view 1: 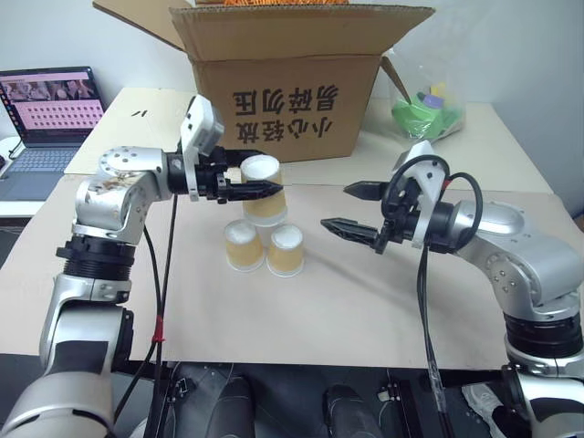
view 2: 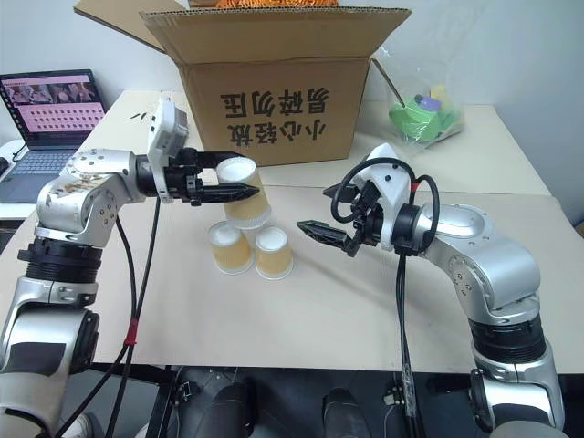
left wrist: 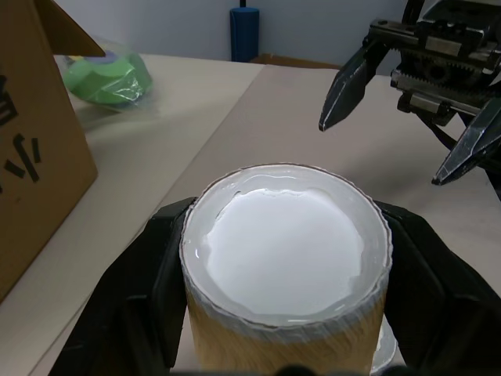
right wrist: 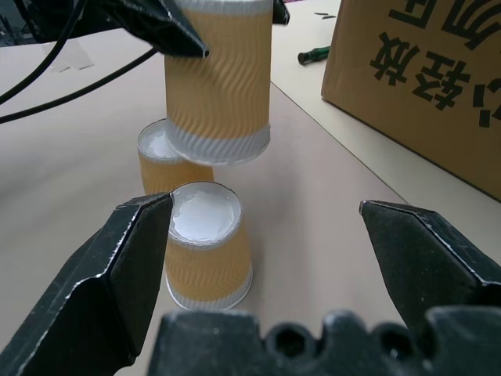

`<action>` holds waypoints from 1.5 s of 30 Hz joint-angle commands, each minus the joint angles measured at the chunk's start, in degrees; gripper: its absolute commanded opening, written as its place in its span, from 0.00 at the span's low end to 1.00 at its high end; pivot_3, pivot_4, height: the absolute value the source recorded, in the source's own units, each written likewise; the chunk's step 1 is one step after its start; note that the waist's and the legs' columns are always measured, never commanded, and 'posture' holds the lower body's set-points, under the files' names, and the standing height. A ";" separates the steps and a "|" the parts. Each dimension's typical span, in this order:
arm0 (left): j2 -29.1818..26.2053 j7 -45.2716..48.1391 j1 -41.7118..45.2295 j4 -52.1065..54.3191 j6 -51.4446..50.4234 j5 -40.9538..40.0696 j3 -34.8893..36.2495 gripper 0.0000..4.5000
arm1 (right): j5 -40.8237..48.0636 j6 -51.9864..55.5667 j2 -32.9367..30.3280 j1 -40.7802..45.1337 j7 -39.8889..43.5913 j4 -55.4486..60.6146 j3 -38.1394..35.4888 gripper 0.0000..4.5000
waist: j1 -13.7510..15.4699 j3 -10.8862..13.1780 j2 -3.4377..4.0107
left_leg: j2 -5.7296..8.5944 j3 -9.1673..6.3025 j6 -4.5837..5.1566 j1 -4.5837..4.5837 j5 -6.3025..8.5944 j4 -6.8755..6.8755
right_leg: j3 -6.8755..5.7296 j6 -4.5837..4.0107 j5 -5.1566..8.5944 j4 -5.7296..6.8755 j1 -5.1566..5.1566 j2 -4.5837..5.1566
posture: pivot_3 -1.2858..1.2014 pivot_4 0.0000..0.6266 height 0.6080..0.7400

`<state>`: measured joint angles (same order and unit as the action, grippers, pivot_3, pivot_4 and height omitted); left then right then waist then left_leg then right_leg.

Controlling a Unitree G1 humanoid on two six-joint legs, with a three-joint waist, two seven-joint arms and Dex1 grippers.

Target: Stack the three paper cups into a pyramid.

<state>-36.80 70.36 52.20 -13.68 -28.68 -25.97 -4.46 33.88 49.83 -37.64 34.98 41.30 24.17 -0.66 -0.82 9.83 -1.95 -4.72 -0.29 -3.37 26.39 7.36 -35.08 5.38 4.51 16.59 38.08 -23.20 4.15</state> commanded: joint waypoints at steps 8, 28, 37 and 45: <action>1.05 0.18 -4.11 4.53 1.43 1.20 -0.61 0.74 | 0.21 -1.23 -1.07 0.14 -0.01 1.49 -1.68 1.00 | 0.00 0.00 0.00 | 0.00 0.00 0.00 -0.01 0.00 -0.04 | 0.00 0.00 0.00 0.02 0.03 0.00 | 0.52 0.24 0.70; -3.78 -14.13 -7.90 22.41 -16.95 -12.18 17.39 0.99 | -0.74 -3.31 -0.77 1.19 1.95 -2.37 -0.30 1.00 | -0.34 0.00 0.00 | -0.01 -0.01 0.01 -0.02 0.00 -0.05 | 0.01 0.01 0.00 0.03 0.03 0.00 | 0.52 0.24 0.70; 11.37 -57.55 -24.95 31.40 -14.24 2.41 32.01 0.99 | -9.41 -7.50 -0.30 1.31 -3.99 -12.65 -0.10 1.00 | -0.05 -0.03 -0.03 | 0.04 -0.07 0.02 -0.18 0.01 -0.22 | -0.01 0.06 -0.05 0.02 0.28 0.06 | 0.52 0.24 0.70; 17.53 -68.47 -42.10 23.90 1.68 12.63 36.42 0.99 | -25.74 -14.22 3.96 1.09 -24.47 -34.25 -0.46 1.00 | 0.17 -0.05 -0.07 | 0.06 -0.05 0.00 -0.10 0.01 -0.17 | 0.01 0.03 -0.09 0.02 0.14 0.07 | 0.52 0.24 0.70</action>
<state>-19.33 3.14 11.45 11.82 -32.23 -15.53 30.88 11.37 38.66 -34.76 36.52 21.86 -7.56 0.64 -0.65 9.78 -2.02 -4.66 -0.34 -3.37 26.28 7.37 -35.23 5.39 4.54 16.50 38.08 -23.05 4.22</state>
